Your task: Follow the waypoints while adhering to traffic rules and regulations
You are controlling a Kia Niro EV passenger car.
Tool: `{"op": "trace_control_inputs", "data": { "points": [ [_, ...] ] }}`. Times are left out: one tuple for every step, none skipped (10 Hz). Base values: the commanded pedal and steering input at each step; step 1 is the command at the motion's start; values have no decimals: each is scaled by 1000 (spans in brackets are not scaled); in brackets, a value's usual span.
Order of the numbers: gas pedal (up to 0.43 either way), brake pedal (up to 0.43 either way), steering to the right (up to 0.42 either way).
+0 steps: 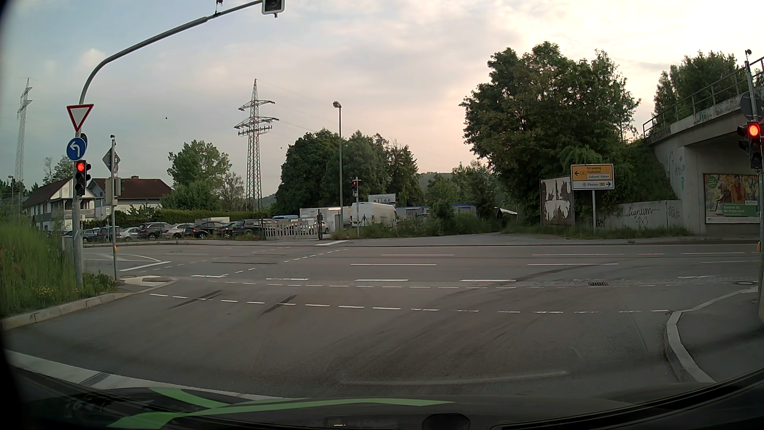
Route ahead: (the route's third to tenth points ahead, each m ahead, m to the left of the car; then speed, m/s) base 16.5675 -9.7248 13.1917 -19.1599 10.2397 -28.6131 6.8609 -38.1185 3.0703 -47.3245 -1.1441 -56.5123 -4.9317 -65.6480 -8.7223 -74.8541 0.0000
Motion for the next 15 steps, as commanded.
{"op": "trace_control_inputs", "data": {
  "points": [
    [0, 256, 63],
    [0, 256, 63],
    [0, 256, 63],
    [0, 256, 63],
    [0, 256, 63],
    [0, 256, 63],
    [0, 256, 63],
    [0, 256, 63],
    [0, 256, 63],
    [0, 256, 63],
    [0, 256, 63],
    [0, 256, 63],
    [0, 256, 63],
    [0, 256, 63],
    [0, 256, 63]
  ]
}}
